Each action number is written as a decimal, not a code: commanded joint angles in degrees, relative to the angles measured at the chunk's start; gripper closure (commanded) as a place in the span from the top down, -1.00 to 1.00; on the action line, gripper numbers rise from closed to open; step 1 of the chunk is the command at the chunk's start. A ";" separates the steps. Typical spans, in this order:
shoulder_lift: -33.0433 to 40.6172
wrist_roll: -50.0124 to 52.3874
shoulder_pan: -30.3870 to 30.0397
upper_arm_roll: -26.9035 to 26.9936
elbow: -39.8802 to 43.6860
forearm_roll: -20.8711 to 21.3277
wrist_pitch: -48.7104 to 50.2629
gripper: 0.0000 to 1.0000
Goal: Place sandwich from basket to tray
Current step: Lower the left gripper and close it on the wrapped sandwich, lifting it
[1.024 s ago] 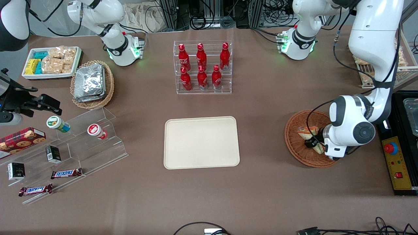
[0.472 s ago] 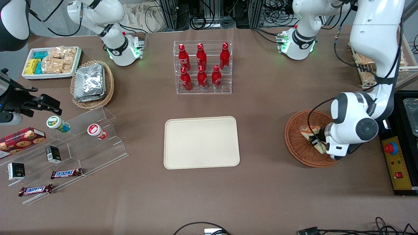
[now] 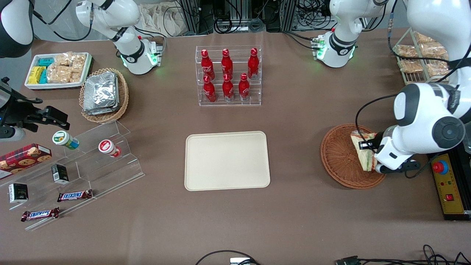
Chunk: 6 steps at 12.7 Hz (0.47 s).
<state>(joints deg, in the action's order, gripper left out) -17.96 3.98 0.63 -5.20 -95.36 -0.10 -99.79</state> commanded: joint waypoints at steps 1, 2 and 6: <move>-1.64 -8.19 0.60 -2.36 6.22 0.19 4.25 -1.00; -1.64 -7.50 1.65 -2.88 6.58 0.27 4.34 -1.00; -6.63 2.13 9.02 -2.98 13.50 0.01 7.57 -1.00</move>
<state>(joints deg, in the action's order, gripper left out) -20.09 1.41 6.25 -8.39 -88.43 -0.12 -95.97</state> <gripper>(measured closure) 0.802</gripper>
